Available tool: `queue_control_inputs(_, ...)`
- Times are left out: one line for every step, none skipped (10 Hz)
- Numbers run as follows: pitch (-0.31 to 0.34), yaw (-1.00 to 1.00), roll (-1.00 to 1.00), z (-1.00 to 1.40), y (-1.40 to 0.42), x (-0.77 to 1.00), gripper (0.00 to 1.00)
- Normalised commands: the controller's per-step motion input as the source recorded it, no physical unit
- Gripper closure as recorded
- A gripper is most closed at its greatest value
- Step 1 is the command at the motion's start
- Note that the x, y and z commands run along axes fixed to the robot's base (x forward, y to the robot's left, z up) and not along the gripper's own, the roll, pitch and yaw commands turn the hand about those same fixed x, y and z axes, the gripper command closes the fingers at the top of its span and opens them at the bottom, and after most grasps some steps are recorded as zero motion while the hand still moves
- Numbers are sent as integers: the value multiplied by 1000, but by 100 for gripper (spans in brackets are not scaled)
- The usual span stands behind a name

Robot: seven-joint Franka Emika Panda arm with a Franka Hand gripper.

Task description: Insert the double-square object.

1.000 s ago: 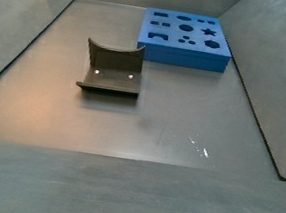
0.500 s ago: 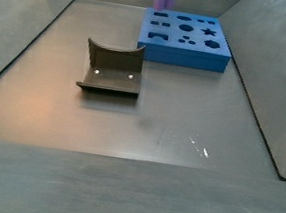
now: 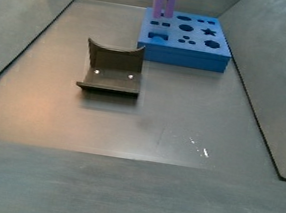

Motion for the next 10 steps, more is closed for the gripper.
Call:
queue_control_inputs(-11, -1000, 0, -117, 0, 0, 100)
queue_control_inputs(0, -1000, 0, -211, -49, 6, 100)
queue_control_inputs(0, -686, 71, -480, -186, 74, 100)
queue_control_inputs(0, -737, 51, -443, -117, 34, 100)
queue_control_inputs(0, -514, 57, -23, 0, 17, 100)
queue_control_inputs(0, -49, 0, -54, 54, 0, 100)
queue_control_inputs(-9, -17, 13, -277, 6, -63, 100)
queue_control_inputs(-133, 97, 0, -486, 0, -194, 100)
queue_control_inputs(-131, 263, -89, -551, 0, 0, 100)
queue_control_inputs(-130, 186, -90, -494, 0, 17, 100)
